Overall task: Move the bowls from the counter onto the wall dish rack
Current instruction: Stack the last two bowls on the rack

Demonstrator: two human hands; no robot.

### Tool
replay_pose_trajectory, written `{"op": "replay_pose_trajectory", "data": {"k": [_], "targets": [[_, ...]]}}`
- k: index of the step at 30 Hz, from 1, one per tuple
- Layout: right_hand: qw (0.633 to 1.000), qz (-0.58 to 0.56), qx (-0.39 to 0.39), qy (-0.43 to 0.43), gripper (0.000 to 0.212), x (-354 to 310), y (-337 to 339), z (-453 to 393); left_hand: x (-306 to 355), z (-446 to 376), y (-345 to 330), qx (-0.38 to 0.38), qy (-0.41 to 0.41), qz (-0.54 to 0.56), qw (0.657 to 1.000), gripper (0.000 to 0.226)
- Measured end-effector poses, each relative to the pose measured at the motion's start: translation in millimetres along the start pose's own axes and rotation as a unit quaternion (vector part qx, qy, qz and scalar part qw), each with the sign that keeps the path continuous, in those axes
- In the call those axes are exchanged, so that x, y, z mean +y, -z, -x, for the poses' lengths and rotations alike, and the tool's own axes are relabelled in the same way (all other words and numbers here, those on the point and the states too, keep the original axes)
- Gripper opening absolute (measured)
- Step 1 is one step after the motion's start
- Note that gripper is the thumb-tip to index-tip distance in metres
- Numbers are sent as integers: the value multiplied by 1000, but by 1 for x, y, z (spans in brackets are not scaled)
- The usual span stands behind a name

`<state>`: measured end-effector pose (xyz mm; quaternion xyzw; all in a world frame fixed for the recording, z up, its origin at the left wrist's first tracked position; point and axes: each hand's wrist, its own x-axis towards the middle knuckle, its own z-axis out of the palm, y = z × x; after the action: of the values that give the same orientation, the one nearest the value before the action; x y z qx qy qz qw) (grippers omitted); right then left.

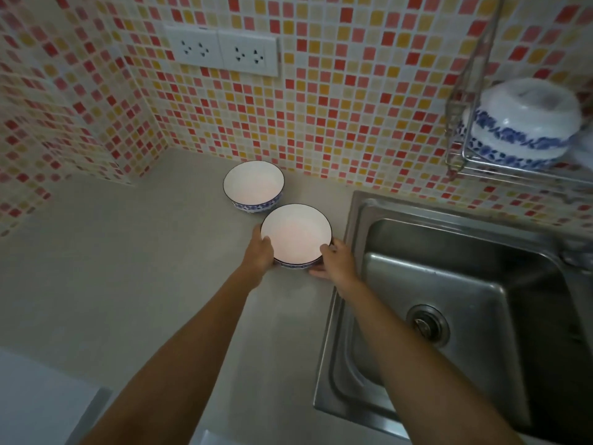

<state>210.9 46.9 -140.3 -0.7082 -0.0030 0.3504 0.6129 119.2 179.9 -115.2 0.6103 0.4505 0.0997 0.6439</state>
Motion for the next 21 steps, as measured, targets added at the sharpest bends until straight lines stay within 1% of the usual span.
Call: {"op": "replay_pose_trajectory", "data": {"k": [3, 6, 9, 12, 14, 16, 17, 20, 21], "targets": [[998, -53, 39, -2, 40, 4, 18, 20, 3, 14, -10, -34, -53, -48, 997, 44], [989, -134, 69, 0, 35, 0, 45, 44, 10, 41, -30, -72, -113, -55, 990, 42], [974, -215, 74, -6, 35, -6, 81, 69, 16, 76, -58, -115, -142, -38, 982, 44], [968, -239, 74, -9, 41, -3, 123, 94, 14, 107, -91, -164, -172, -42, 970, 49], [970, -235, 70, -6, 38, 2, 153, 109, 9, 125, -114, -194, -172, -39, 965, 51], [968, -236, 79, -17, 35, 8, 182, 123, 2, 141, -139, -215, -147, -18, 965, 47], [966, -241, 87, -30, 37, 12, 196, 130, 0, 152, -149, -223, -129, -16, 966, 45], [961, -252, 102, -49, 58, 27, 234, 148, -24, 169, -179, -240, -105, -37, 964, 44], [961, -252, 106, -50, 59, 33, 246, 154, -32, 175, -185, -237, -108, -53, 964, 47]]}}
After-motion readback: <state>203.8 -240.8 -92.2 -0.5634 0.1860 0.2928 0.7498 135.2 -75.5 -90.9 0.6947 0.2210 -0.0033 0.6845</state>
